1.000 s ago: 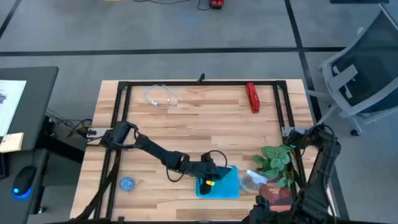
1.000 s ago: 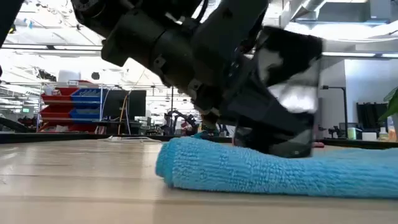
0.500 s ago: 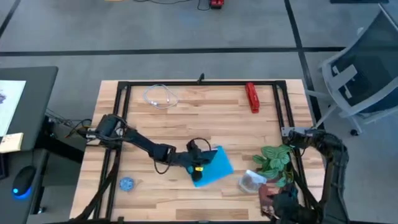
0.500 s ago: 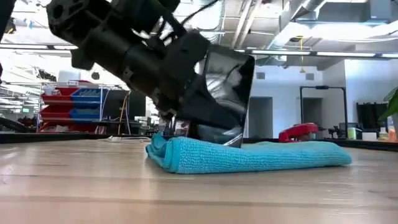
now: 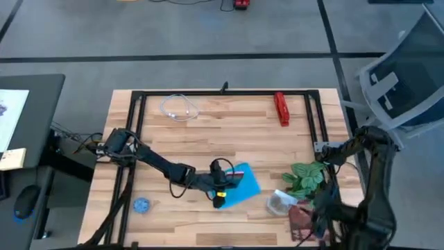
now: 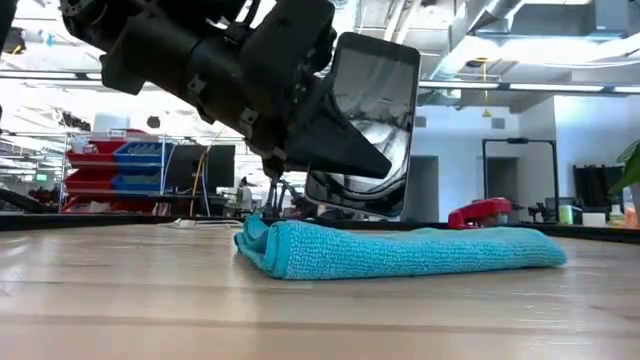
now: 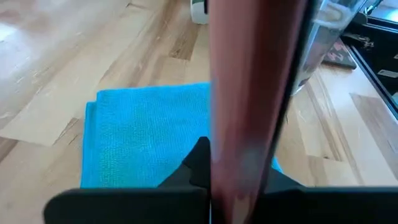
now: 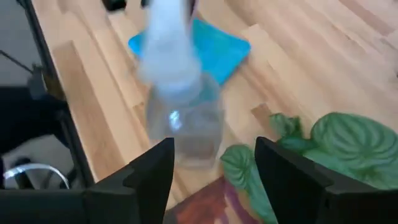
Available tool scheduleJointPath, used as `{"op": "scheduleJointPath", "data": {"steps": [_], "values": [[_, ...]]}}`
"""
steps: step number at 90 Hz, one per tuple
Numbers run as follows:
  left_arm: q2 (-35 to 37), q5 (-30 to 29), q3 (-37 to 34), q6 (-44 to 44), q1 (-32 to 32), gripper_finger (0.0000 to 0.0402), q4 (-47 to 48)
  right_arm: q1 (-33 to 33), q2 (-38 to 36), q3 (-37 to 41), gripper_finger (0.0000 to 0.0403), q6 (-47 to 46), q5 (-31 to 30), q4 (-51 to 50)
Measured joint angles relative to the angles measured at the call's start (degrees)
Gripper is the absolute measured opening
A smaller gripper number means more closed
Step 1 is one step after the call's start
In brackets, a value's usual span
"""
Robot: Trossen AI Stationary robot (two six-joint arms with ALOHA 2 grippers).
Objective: Apply microfiber cloth
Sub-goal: Spray the front of the cellphone with the spray cleaning bottle
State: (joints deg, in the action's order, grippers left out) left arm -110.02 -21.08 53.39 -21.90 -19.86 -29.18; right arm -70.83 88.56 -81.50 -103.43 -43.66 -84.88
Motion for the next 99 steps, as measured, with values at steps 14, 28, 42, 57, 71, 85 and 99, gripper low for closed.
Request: {"op": "scheduleJointPath", "data": {"steps": [14,28,42,57,71,85,99], "values": [[0.00,0.02,0.00,0.21,0.00,0.0002,-0.12,3.74,-3.55,4.90,0.0208,13.66,-0.02,14.79],[0.02,0.04,0.02,0.21,0.04,0.0004,-0.16,7.30,-3.55,5.22,0.0208,25.42,1.55,23.71],[0.04,0.07,0.03,-0.01,0.04,0.0005,0.47,8.75,-3.57,5.23,0.0208,26.83,7.62,27.18],[0.04,0.07,0.07,-0.05,0.02,0.0006,0.69,8.55,-3.55,5.23,0.0208,27.42,9.51,27.83],[0.07,0.09,0.09,-0.15,0.02,0.0007,0.69,9.45,-3.74,5.21,0.0212,25.04,8.08,18.90],[0.07,0.26,0.11,-1.34,0.02,0.0007,1.30,11.75,-6.51,5.23,0.0242,26.77,10.92,12.24],[0.07,0.31,0.11,-2.32,0.09,0.0008,1.81,14.67,-10.13,5.23,0.0273,35.61,14.15,14.51]]}}
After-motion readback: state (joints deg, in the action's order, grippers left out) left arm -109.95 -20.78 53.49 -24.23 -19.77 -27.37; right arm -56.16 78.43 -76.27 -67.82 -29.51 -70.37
